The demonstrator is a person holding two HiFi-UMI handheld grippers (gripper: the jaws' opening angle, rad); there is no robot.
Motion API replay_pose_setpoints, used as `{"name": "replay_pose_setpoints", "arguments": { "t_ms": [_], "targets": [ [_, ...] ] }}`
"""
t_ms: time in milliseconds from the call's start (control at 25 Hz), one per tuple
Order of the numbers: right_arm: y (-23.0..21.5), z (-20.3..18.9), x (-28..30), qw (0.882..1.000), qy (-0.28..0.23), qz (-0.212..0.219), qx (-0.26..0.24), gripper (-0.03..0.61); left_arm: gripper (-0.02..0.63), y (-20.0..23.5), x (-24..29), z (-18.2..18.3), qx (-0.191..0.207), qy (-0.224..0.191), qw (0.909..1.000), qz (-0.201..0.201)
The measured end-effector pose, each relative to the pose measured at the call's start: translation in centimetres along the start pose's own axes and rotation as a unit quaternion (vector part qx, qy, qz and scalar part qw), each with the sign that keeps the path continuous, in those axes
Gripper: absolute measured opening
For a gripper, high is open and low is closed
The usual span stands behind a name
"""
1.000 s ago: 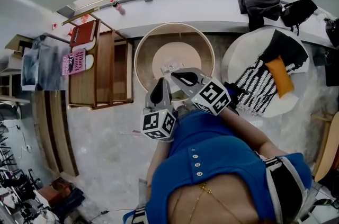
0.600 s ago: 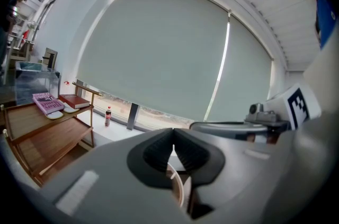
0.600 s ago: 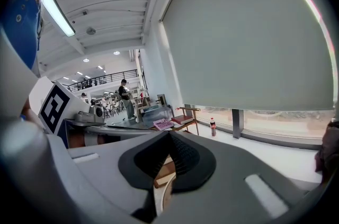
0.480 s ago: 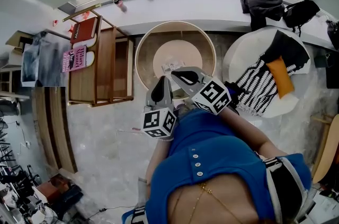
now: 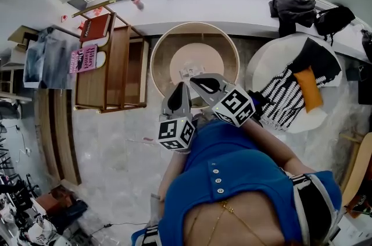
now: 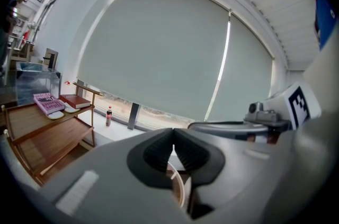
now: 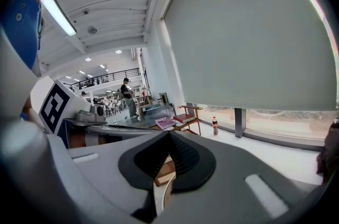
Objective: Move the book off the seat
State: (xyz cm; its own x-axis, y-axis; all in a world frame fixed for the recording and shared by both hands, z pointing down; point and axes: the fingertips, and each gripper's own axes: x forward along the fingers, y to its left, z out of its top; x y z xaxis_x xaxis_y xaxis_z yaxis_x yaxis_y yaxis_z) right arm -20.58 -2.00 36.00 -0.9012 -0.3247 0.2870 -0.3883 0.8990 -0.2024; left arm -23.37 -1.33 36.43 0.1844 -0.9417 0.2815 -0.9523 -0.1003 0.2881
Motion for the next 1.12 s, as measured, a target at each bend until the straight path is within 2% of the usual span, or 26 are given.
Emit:
{"name": "replay_pose_setpoints", "arguments": {
  "t_ms": [1120],
  "targets": [
    [-1.7, -0.4, 1.2, 1.0, 0.013, -0.01, 0.016, -0.002, 0.002, 1.0, 1.4, -0.2, -0.009, 0.016, 0.9998, -0.002]
  ]
}}
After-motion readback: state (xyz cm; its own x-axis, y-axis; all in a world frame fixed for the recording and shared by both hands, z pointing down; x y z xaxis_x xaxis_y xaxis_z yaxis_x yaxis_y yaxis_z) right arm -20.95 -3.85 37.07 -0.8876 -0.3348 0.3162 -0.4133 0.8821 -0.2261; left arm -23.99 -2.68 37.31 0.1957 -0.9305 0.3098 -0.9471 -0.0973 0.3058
